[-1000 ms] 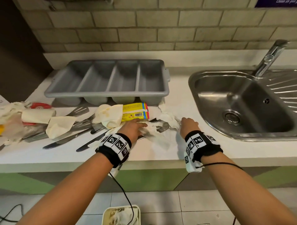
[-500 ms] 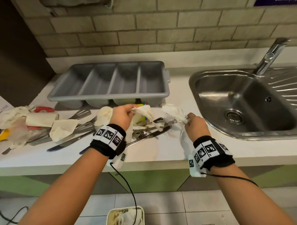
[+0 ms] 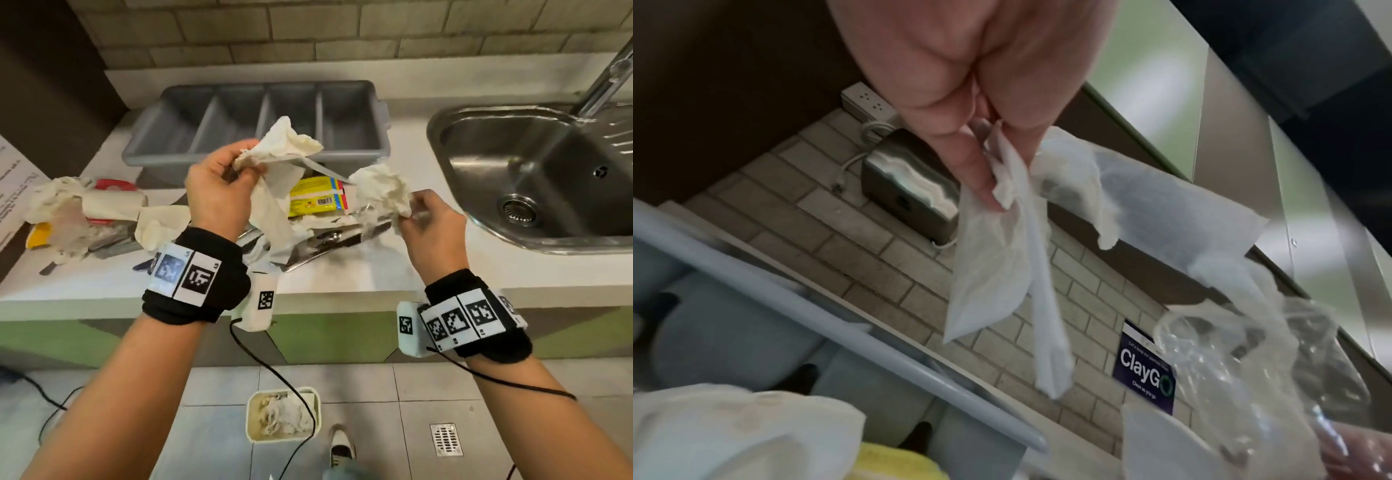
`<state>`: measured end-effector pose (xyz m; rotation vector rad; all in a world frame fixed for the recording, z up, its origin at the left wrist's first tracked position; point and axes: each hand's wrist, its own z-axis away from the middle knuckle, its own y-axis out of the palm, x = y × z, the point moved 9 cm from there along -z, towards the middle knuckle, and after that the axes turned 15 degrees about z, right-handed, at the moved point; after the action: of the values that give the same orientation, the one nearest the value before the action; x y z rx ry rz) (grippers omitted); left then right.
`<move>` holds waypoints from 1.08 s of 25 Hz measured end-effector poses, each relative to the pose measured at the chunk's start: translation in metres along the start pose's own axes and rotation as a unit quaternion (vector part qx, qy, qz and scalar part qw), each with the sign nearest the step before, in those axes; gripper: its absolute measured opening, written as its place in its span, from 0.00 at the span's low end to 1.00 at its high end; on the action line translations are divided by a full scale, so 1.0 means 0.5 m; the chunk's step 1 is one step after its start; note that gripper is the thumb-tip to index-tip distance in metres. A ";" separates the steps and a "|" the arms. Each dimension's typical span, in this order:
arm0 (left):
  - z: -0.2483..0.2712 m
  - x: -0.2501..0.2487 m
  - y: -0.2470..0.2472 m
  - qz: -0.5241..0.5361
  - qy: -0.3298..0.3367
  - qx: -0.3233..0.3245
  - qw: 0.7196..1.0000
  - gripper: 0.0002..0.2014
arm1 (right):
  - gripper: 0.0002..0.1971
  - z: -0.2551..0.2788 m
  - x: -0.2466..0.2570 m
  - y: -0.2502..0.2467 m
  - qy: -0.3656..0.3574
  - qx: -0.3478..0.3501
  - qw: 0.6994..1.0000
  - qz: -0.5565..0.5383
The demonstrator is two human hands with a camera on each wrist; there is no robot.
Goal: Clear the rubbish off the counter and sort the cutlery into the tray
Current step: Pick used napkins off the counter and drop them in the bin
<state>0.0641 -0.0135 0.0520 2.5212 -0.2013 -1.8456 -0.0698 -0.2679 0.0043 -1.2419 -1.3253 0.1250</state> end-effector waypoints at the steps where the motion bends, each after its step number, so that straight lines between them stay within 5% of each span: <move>1: 0.024 -0.005 -0.020 0.005 -0.001 -0.005 1.000 0.19 | 0.09 0.026 0.014 0.008 -0.006 0.007 1.000 -0.011; 9: 0.365 0.200 -0.286 -0.066 -0.168 0.027 0.983 0.22 | 0.16 0.389 0.028 0.220 -0.023 0.212 0.977 0.027; 14: 0.519 0.403 -0.400 -0.185 -0.235 0.047 0.953 0.14 | 0.11 0.566 -0.103 0.433 0.074 0.296 0.952 0.039; 19: 0.597 0.679 -0.442 -0.193 -0.329 0.005 0.924 0.09 | 0.11 0.650 -0.279 0.678 0.131 0.332 0.934 0.035; 23: 0.642 0.947 -0.427 -0.203 -0.388 0.059 0.897 0.14 | 0.14 0.676 -0.432 0.901 0.153 0.359 0.920 0.044; 27: 0.680 1.180 -0.430 -0.279 -0.436 0.111 0.848 0.08 | 0.16 0.707 -0.560 1.123 0.119 0.449 0.878 0.118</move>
<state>-0.0626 0.1578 -0.6297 1.7135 0.3947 -3.2609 -0.1228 -0.0160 -0.6681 -0.5743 -0.7259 0.6634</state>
